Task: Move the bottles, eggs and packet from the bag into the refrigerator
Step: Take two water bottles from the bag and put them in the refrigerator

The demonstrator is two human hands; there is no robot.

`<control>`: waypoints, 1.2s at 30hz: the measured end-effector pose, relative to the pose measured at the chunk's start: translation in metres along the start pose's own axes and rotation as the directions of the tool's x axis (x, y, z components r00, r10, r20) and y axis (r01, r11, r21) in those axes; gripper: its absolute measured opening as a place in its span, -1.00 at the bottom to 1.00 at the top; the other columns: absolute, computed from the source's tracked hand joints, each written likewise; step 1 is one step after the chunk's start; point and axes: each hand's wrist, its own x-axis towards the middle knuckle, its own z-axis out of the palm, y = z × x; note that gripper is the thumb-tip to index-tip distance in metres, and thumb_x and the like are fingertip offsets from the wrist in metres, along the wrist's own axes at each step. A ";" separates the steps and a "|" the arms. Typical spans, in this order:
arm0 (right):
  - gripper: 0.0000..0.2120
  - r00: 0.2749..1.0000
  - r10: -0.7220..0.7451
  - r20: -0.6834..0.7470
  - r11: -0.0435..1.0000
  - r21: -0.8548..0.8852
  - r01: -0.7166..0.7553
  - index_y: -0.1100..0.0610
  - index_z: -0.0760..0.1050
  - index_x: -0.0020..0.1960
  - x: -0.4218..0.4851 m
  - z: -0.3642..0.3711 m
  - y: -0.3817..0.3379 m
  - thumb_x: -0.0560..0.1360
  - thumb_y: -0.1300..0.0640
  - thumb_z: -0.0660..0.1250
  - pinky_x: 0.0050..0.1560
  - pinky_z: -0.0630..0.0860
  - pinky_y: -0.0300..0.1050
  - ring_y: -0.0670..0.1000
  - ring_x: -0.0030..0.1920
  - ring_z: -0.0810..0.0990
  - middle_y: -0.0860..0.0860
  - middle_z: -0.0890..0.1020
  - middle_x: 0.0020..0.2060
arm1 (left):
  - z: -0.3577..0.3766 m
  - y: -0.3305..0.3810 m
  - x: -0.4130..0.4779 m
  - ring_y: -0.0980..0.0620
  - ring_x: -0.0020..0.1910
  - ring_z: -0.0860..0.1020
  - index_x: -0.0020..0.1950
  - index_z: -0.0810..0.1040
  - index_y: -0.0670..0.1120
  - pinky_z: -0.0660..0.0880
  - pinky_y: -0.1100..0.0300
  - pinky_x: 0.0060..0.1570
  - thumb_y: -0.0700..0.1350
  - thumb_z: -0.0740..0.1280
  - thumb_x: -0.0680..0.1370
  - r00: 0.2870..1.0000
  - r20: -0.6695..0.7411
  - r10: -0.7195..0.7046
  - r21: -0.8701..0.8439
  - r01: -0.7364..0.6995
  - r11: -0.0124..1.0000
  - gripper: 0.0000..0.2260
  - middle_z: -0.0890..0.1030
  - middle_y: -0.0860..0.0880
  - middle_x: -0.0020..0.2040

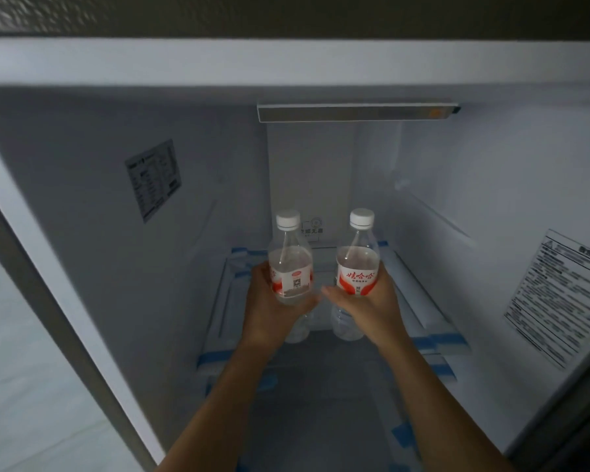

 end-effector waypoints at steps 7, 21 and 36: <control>-0.19 0.998 0.011 0.067 0.787 -0.617 0.033 -0.07 0.41 0.27 -0.033 -0.016 0.036 0.17 -0.50 0.40 0.04 0.61 0.01 -0.03 0.01 0.61 -0.11 0.60 0.03 | 0.003 -0.017 -0.029 0.24 -0.03 0.53 0.01 0.36 0.30 0.46 0.37 -0.09 -0.11 0.59 0.38 1.000 -0.005 -0.020 0.206 0.021 0.978 -0.51 0.51 0.28 -0.03; -0.50 0.994 -0.086 0.066 0.706 -0.700 0.107 0.01 0.54 0.11 0.005 0.011 0.050 0.36 -0.34 0.42 -0.04 0.58 -0.13 -0.02 -0.11 0.61 -0.04 0.65 -0.06 | 0.006 -0.030 0.011 -0.03 0.23 0.56 0.42 0.37 0.02 0.50 0.15 0.11 0.03 0.57 0.39 0.984 -0.146 -0.100 0.323 0.143 0.935 -0.33 0.53 -0.03 0.32; -0.49 0.999 0.016 0.044 0.727 -0.686 0.019 0.02 0.57 0.06 0.080 0.056 0.047 0.32 -0.34 0.46 -0.05 0.61 -0.06 0.04 -0.09 0.65 -0.02 0.68 -0.08 | 0.009 -0.048 0.084 -0.05 0.20 0.60 0.33 0.50 -0.09 0.52 0.13 0.14 -0.12 0.53 0.46 0.984 -0.178 -0.028 0.257 0.074 0.964 -0.53 0.62 -0.07 0.24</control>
